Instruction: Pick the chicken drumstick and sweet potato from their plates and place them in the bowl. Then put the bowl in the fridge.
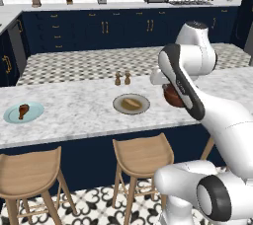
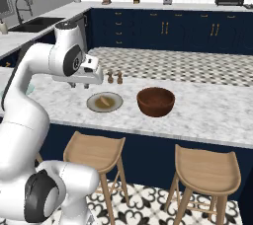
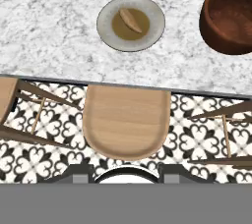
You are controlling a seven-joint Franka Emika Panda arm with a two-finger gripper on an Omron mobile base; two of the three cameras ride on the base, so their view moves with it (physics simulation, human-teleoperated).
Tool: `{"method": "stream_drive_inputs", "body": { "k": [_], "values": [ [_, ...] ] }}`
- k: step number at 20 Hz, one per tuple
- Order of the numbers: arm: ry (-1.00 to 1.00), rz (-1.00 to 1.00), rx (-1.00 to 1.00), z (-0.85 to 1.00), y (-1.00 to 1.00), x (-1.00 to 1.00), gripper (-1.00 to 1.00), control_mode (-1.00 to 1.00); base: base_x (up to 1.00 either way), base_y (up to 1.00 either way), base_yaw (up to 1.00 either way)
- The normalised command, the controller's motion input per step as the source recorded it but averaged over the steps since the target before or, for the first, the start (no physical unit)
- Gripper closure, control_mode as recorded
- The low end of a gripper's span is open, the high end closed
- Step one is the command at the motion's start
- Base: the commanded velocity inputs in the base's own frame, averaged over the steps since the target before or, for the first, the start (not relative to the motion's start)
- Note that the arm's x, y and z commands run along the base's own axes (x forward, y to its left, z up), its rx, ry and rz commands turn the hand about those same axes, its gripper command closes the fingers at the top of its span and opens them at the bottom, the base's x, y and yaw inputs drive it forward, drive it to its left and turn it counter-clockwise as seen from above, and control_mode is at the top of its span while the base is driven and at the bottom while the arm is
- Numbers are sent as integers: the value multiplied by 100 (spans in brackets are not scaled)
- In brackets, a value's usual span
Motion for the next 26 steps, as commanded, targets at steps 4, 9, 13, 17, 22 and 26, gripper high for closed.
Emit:
{"method": "stream_drive_inputs", "body": {
  "k": [4, 9, 13, 17, 22, 26],
  "values": [
    [-2, 0, -8, -22, -2, 33, -100, -100, 0, 0, 0],
    [0, 0, -5, -64, 0, 97, -100, -100, 0, 0, 0],
    [0, 0, 0, -57, 9, 100, -100, -100, 0, 0, 0],
    [0, 0, 0, -47, 29, 100, -100, -100, 0, 0, 0],
    [0, 0, -1, -47, 40, 90, -100, -100, 0, 0, 0],
    [3, 0, -5, -59, 13, 74, -100, -100, 0, 0, 0]
  ]
}}
